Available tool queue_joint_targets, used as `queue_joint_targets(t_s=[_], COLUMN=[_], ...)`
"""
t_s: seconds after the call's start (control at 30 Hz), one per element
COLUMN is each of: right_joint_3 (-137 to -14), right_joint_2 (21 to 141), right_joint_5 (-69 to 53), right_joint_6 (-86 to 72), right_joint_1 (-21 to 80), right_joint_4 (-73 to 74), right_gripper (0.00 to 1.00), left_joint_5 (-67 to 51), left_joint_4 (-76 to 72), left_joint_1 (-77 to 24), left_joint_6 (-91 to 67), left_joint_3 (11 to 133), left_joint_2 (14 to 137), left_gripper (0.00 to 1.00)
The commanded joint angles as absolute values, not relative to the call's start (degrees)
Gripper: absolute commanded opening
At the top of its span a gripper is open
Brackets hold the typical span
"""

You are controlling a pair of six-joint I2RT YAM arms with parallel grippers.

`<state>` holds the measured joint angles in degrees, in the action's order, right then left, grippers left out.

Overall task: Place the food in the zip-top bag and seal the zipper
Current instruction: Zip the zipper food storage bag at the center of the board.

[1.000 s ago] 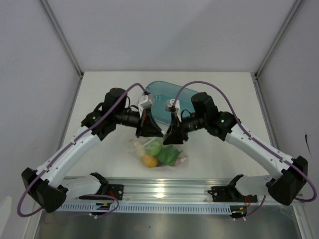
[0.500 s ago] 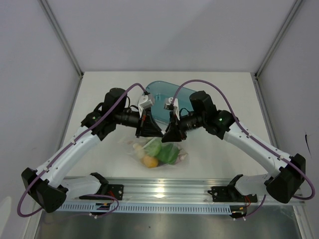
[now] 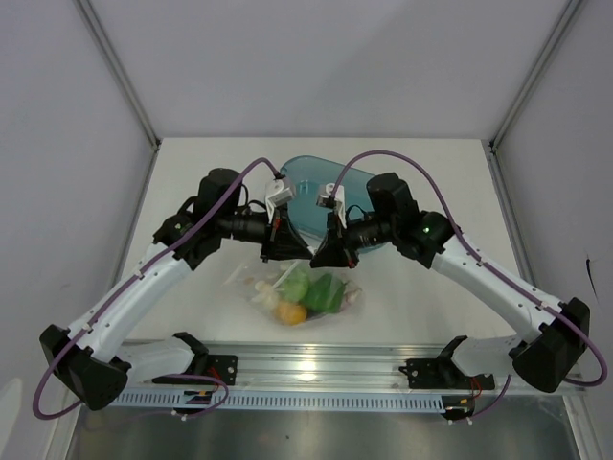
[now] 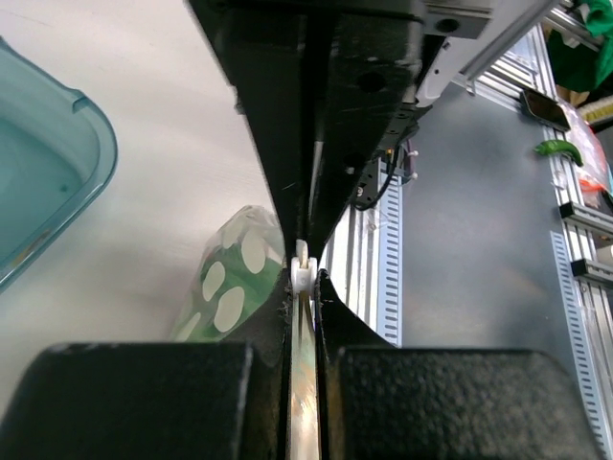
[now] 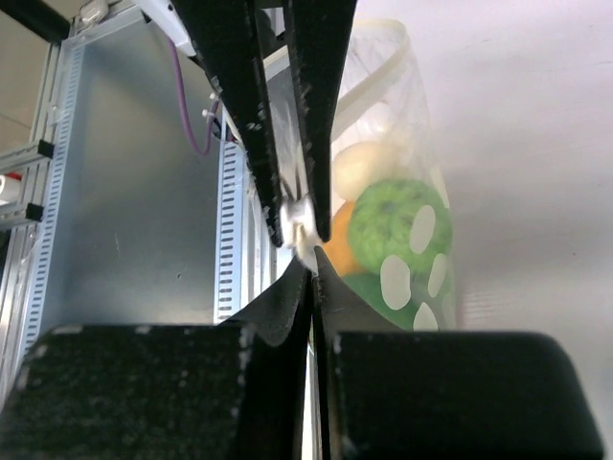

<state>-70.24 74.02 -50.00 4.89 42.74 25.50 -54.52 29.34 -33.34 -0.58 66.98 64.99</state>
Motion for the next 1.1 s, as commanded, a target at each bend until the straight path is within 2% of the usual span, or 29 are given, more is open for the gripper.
queue_joint_targets(t_s=[0.0,0.17,0.6,0.83,0.93,0.97,1.03,1.07], right_joint_3=[-69.4,-64.2,-59.7,-63.4,-63.3,-63.9,-64.9,-66.0], right_joint_2=[69.5,64.1,59.9,65.1,64.9,65.0,66.0,66.3], right_joint_5=[-47.1,-44.8,-43.6,-53.2,-53.0,-52.6,-51.8,-51.1], right_joint_6=[1.9,-5.2,-10.9,-1.1,-0.3,1.5,3.2,4.9], right_joint_1=[42.5,39.0,34.5,37.3,38.8,39.5,40.1,40.5], right_joint_4=[20.2,9.9,4.0,16.4,18.4,19.5,23.4,24.6], right_gripper=[0.0,0.0,0.0,0.0,0.2,0.39,0.61,0.66], left_joint_5=[-50.8,-50.7,-53.3,-54.8,-54.8,-55.1,-55.3,-55.3], left_joint_4=[29.4,29.4,28.6,28.1,29.3,29.4,30.0,31.2], left_joint_1=[-32.6,-32.5,-32.3,-32.3,-32.3,-32.3,-32.3,-32.3], left_joint_6=[-2.0,-2.6,-3.1,-4.3,-4.0,-3.9,-3.3,-2.8], left_joint_3=[68.6,67.0,64.9,67.1,68.6,69.4,69.9,71.0], left_joint_2=[63.5,62.9,60.3,61.2,62.4,62.5,62.9,63.1], left_gripper=[0.01,0.01,0.01,0.01,0.01,0.01,0.01,0.01])
